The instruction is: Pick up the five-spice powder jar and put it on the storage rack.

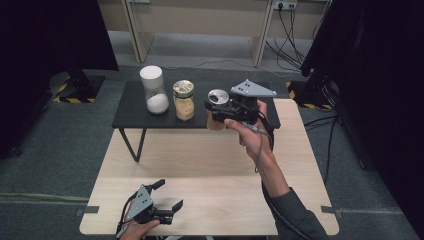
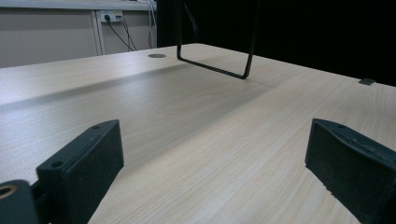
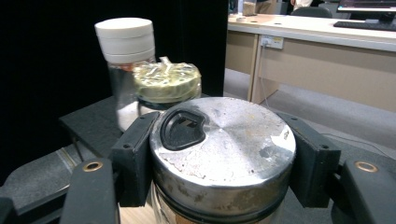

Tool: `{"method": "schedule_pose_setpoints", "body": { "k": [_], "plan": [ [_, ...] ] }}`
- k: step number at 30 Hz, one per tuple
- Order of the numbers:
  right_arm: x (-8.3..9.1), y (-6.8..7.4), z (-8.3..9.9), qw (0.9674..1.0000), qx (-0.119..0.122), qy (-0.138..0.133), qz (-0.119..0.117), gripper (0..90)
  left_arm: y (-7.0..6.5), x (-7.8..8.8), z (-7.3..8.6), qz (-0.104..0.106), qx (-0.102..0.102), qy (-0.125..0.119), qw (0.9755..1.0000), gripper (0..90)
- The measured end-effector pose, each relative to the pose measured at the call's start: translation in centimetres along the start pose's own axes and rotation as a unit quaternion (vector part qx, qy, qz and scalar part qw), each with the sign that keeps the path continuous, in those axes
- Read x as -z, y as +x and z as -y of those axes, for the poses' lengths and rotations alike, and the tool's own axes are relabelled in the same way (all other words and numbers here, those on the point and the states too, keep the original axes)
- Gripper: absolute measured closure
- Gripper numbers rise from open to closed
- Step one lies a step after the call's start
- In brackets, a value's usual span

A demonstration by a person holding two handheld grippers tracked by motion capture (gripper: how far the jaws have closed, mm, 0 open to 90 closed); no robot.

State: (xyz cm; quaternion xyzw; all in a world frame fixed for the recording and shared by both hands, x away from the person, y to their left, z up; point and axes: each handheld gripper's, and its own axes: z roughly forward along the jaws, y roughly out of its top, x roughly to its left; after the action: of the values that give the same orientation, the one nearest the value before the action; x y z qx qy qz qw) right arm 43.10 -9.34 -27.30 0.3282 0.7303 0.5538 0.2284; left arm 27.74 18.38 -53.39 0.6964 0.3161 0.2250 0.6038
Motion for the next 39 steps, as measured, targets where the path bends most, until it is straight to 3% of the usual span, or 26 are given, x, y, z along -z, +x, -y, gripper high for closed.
{"method": "schedule_pose_setpoints", "body": {
  "k": [12,30,39],
  "plan": [
    [-1.7,-1.0,-0.3,0.9997,-0.011,0.007,0.022,35.0,0.0,0.0,0.0,0.000,-0.001,0.000,1.0000,3.5],
    [-3.3,-1.8,0.3,0.9986,-0.005,0.004,0.052,34.9,0.0,0.0,0.0,0.000,-0.001,-0.001,1.0000,3.5],
    [-3.3,-1.9,0.5,0.9987,-0.005,-0.004,0.051,34.7,0.0,0.0,0.0,0.000,-0.002,-0.001,1.0000,3.5]
  ]
}}
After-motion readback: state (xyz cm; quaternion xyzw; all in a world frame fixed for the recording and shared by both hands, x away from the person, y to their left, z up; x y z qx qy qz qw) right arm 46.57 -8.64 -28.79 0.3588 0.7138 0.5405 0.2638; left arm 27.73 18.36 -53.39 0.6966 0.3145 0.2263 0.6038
